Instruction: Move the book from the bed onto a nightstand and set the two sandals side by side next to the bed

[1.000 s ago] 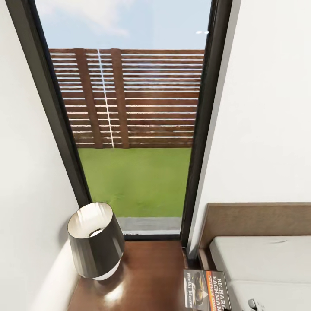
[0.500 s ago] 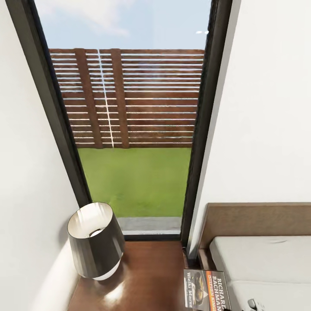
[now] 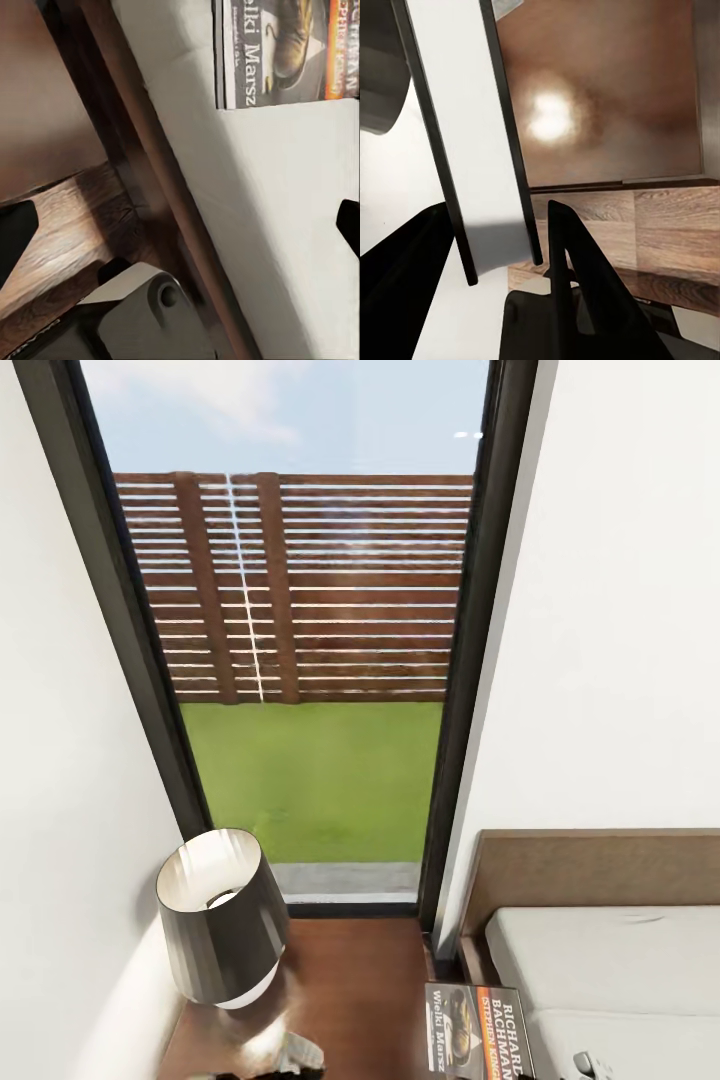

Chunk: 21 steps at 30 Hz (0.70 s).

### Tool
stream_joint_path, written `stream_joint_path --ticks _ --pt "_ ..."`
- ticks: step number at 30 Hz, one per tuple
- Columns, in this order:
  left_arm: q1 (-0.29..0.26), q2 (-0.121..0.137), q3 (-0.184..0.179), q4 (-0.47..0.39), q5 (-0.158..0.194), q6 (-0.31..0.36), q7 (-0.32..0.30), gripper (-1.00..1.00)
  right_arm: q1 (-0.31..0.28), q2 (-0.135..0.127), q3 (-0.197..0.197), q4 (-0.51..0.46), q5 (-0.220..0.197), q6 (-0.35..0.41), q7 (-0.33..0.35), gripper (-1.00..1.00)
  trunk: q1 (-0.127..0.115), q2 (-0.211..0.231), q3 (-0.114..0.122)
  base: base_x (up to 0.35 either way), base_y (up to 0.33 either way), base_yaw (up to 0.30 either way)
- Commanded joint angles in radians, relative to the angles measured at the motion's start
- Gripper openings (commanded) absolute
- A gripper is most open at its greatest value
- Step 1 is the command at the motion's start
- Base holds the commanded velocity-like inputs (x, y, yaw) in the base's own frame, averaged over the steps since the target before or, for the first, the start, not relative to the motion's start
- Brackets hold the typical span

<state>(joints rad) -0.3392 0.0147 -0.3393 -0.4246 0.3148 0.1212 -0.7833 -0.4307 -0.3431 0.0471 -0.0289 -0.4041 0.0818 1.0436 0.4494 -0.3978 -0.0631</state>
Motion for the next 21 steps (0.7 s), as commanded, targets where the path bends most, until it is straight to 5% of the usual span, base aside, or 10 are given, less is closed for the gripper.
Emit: stream_joint_path --ticks 1,7,13,21 --pt "-0.001 0.011 -0.005 -0.046 0.033 0.042 -0.031 1.0 -0.001 0.0 0.005 0.0 -0.009 0.009 0.003 -1.0 0.001 -0.002 -0.002 0.0 0.0 0.0" --pt "-0.001 0.08 -0.003 -0.277 0.122 0.233 -0.221 1.0 -0.001 -0.001 0.005 0.0 -0.009 0.009 0.001 -1.0 0.001 -0.002 -0.002 0.0 0.0 0.0" --pt "-0.001 0.123 0.033 -0.418 0.134 0.343 -0.463 1.0 -0.001 0.0 0.005 0.0 -0.009 0.009 -0.002 -1.0 0.001 -0.002 -0.002 0.0 0.0 0.0" --pt "-0.001 0.124 0.077 -0.469 0.135 0.403 -0.531 1.0 -0.001 0.004 0.006 -0.002 -0.009 0.014 0.001 -1.0 0.001 -0.002 -0.002 0.0 0.0 0.0"
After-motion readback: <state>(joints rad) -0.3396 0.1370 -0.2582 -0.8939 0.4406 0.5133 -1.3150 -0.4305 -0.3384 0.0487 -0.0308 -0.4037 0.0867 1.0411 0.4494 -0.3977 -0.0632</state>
